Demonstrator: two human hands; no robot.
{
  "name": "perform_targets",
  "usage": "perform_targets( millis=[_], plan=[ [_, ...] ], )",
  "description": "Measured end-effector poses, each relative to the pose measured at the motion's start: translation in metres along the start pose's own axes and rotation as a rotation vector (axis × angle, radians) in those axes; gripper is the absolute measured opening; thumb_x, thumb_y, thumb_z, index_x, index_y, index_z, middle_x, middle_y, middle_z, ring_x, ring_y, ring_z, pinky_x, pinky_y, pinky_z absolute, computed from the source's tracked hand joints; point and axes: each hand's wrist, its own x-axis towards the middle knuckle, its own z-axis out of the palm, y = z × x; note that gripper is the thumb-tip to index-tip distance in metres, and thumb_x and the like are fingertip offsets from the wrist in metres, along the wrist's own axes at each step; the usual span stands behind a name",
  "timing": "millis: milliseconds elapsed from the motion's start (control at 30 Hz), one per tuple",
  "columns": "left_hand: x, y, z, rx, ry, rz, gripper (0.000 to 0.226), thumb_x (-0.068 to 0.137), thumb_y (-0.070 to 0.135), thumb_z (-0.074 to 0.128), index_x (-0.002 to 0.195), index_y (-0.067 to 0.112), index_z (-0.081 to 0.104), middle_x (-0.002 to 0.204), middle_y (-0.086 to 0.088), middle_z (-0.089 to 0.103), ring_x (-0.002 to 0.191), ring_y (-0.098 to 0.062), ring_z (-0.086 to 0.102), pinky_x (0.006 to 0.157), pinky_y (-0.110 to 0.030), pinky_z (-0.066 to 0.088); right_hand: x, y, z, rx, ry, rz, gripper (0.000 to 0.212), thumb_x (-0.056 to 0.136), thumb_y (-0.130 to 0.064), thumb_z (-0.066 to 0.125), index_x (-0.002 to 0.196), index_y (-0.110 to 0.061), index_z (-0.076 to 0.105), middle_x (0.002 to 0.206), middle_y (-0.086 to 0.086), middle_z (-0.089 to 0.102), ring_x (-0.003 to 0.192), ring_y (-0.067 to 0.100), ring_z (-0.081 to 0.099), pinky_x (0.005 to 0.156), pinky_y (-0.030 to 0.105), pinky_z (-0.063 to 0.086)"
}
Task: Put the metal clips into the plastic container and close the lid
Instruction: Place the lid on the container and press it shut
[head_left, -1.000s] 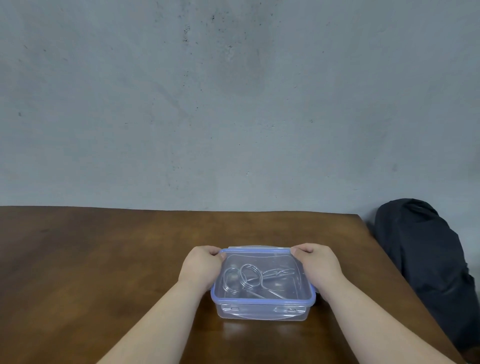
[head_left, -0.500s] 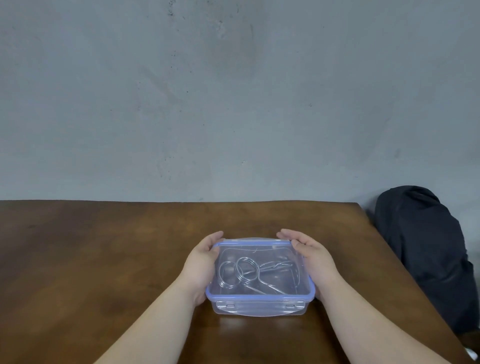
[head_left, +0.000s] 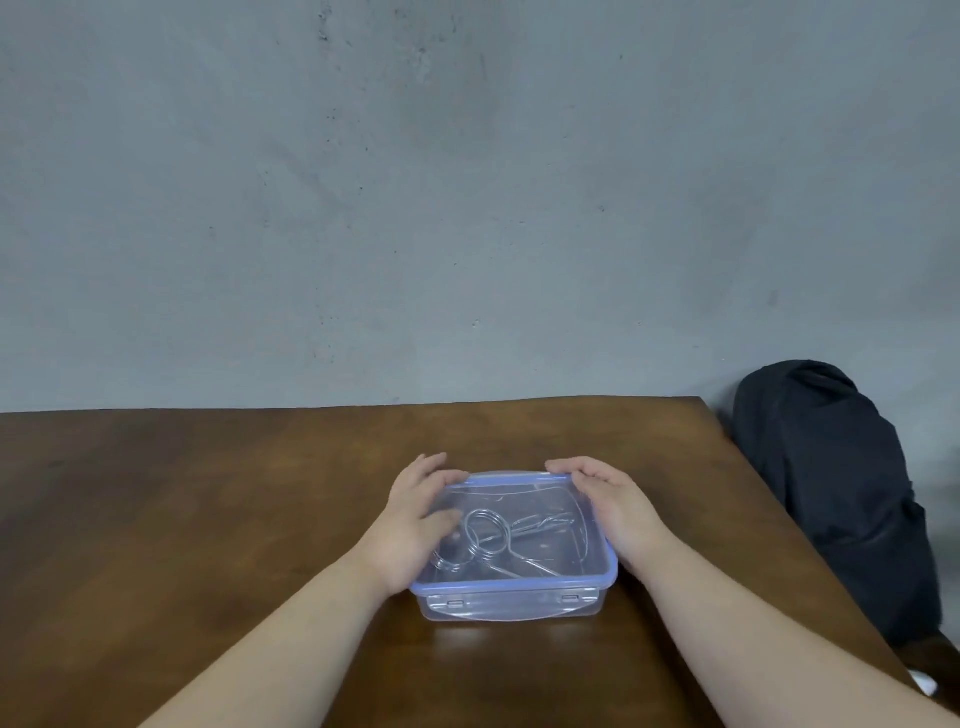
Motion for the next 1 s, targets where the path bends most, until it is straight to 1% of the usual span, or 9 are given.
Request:
perform_targets(
  millis=[67, 100, 200, 267, 333, 500, 600, 900, 1000],
  plan=[
    [0.0, 0.002, -0.008, 0.331, -0.181, 0.12, 0.1, 0.071, 0.089, 0.05, 0.152, 0.031, 0.038, 0.166, 0.012, 0.012, 0.153, -0.004, -0.007, 0.125, -0.038, 0.007, -0.003, -0.014, -0.007, -0.512, -0.082, -0.185, 0.029, 0.109, -0.019, 0.046, 0.124, -0.015, 0.071, 0.148, 0.002, 0.058, 0.132, 0.014, 0.053, 0.114, 0.037, 0.04],
    [-0.001, 0.005, -0.012, 0.483, -0.269, 0.137, 0.121, 0.063, 0.098, 0.042, 0.159, 0.026, 0.025, 0.168, 0.012, 0.003, 0.153, -0.004, -0.013, 0.126, -0.039, 0.005, -0.006, -0.023, -0.009, -0.784, -0.185, -0.263, 0.036, 0.108, -0.033, 0.048, 0.138, -0.02, 0.062, 0.155, -0.004, 0.049, 0.145, 0.013, 0.039, 0.122, 0.035, 0.028],
    [-0.003, 0.018, -0.017, 0.723, -0.438, 0.118, 0.139, 0.06, 0.09, 0.062, 0.161, 0.02, -0.004, 0.167, 0.009, -0.018, 0.152, -0.009, -0.022, 0.127, -0.04, 0.001, -0.019, -0.047, -0.01, -1.262, -0.516, -0.214, 0.11, 0.08, -0.083, 0.05, 0.164, -0.022, 0.014, 0.17, -0.011, 0.013, 0.157, 0.01, -0.003, 0.127, 0.036, 0.006],
    [-0.004, 0.026, -0.018, 0.798, -0.48, 0.1, 0.142, 0.06, 0.08, 0.072, 0.159, 0.021, -0.011, 0.168, 0.006, -0.022, 0.152, -0.012, -0.024, 0.128, -0.044, 0.004, -0.026, -0.055, -0.005, -1.384, -0.629, -0.144, 0.135, 0.066, -0.092, 0.057, 0.163, -0.023, -0.007, 0.172, -0.007, -0.01, 0.156, 0.013, -0.017, 0.128, 0.042, -0.002],
    [-0.003, 0.032, -0.016, 0.847, -0.497, 0.076, 0.143, 0.06, 0.074, 0.076, 0.159, 0.02, -0.012, 0.168, 0.004, -0.019, 0.152, -0.014, -0.023, 0.127, -0.044, 0.009, -0.029, -0.06, 0.001, -1.465, -0.659, -0.099, 0.141, 0.064, -0.086, 0.067, 0.161, -0.026, -0.015, 0.172, -0.004, -0.017, 0.155, 0.017, -0.021, 0.128, 0.046, -0.002],
    [-0.006, 0.04, -0.01, 0.931, -0.46, 0.096, 0.13, 0.064, 0.062, 0.072, 0.159, 0.024, -0.008, 0.167, -0.002, -0.004, 0.153, -0.022, -0.009, 0.121, -0.043, 0.029, -0.034, -0.065, 0.019, -1.615, -0.625, -0.105, 0.133, 0.067, -0.065, 0.075, 0.161, -0.03, -0.013, 0.17, 0.007, 0.0, 0.155, 0.03, 0.0, 0.126, 0.049, 0.017],
    [-0.006, 0.039, -0.009, 0.936, -0.449, 0.104, 0.126, 0.065, 0.059, 0.071, 0.159, 0.024, -0.005, 0.166, -0.003, 0.0, 0.152, -0.025, -0.005, 0.12, -0.043, 0.031, -0.033, -0.064, 0.021, -1.633, -0.604, -0.132, 0.13, 0.066, -0.062, 0.074, 0.161, -0.032, -0.01, 0.168, 0.009, 0.007, 0.153, 0.032, 0.008, 0.123, 0.05, 0.022],
    [-0.016, 0.025, -0.005, 0.789, -0.343, 0.103, 0.127, 0.066, 0.064, 0.068, 0.161, 0.02, -0.005, 0.169, 0.003, -0.018, 0.152, -0.013, -0.022, 0.126, -0.042, 0.016, -0.044, -0.046, 0.016, -1.471, -0.512, -0.202, 0.126, 0.073, -0.065, 0.073, 0.163, -0.029, -0.008, 0.172, 0.001, -0.019, 0.155, 0.018, -0.022, 0.126, 0.042, -0.003],
    [-0.028, 0.021, -0.002, 0.694, -0.275, 0.102, 0.125, 0.07, 0.061, 0.069, 0.16, 0.016, -0.005, 0.168, 0.007, -0.019, 0.151, -0.009, -0.025, 0.127, -0.037, 0.011, -0.053, -0.038, 0.016, -1.394, -0.445, -0.223, 0.124, 0.074, -0.062, 0.073, 0.163, -0.026, -0.006, 0.171, -0.002, -0.022, 0.153, 0.012, -0.027, 0.126, 0.039, -0.004]
  ],
)
